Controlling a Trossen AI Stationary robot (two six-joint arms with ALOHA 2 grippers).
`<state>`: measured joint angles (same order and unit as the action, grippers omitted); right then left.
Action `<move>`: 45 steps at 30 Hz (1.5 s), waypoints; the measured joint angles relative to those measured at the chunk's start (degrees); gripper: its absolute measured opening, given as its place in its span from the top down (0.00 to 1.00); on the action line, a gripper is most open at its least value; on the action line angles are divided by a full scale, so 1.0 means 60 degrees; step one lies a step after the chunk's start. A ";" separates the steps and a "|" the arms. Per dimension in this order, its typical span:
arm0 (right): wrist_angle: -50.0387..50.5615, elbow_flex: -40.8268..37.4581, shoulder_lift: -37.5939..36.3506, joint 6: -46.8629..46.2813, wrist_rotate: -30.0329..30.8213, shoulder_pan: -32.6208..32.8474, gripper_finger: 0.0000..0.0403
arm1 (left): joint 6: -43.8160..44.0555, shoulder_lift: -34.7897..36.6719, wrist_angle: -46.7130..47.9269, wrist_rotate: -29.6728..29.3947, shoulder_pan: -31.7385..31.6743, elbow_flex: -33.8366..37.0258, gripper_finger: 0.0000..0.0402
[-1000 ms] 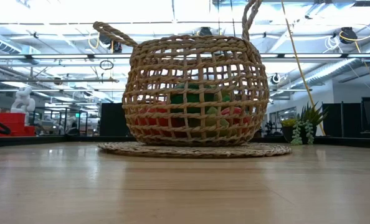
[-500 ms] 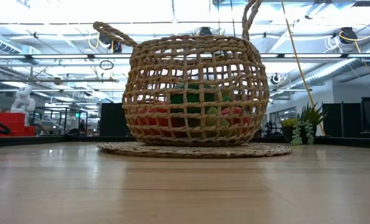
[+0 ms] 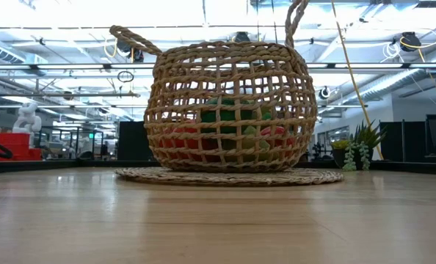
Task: Build produce basket
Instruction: Put the grapes into the basket
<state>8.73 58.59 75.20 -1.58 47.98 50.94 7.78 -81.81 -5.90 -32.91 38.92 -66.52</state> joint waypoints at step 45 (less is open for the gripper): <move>-0.0189 0.0000 0.0000 0.0167 0.0004 0.0000 0.02 | 0.0386 -0.0056 -0.0062 0.0040 -0.1418 0.0004 0.99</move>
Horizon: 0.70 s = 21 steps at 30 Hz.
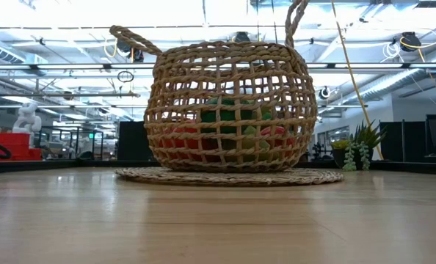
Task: Build produce basket
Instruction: Put the grapes into the basket
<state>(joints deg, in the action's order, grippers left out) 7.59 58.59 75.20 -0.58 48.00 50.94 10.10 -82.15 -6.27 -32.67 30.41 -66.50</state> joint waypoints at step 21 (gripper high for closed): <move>0.0496 -0.0007 0.0000 0.0472 0.0044 -0.0251 0.02 | -0.0561 -0.0388 0.3607 0.2633 -0.5206 -0.1490 0.97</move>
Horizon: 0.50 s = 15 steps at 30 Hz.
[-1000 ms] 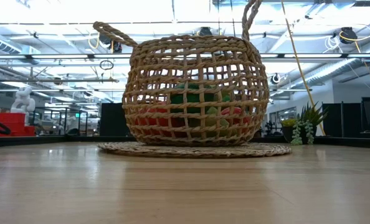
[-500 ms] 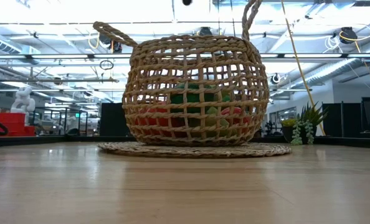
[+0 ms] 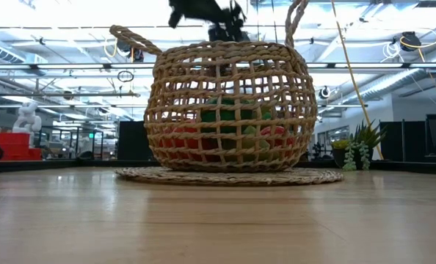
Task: Build produce basket
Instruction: Put the grapes into the basket
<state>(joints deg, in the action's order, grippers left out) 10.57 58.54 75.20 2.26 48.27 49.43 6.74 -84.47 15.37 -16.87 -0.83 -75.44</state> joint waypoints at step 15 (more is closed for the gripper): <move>0.0171 0.0000 0.0000 -0.0188 -0.0007 0.0022 0.02 | -0.0680 -0.1761 -0.1357 0.0341 -0.0407 0.0011 0.96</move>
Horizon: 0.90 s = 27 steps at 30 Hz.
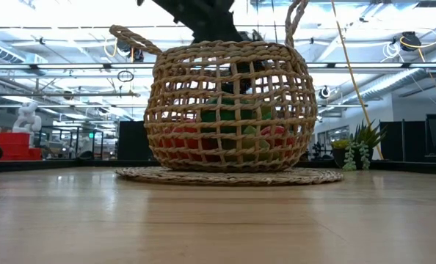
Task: Build produce basket
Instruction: Put the grapes into the basket
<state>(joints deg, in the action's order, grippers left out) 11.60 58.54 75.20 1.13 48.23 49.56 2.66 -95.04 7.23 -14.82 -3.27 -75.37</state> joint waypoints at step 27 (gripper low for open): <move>-0.0018 0.0000 0.0000 -0.0005 0.0000 0.0004 0.02 | 0.0147 -0.0233 0.0451 0.0230 0.0224 0.0007 0.98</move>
<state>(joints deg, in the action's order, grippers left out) 11.49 58.54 75.20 1.10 48.23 49.58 3.54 -96.44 9.93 -13.44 -1.93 -75.33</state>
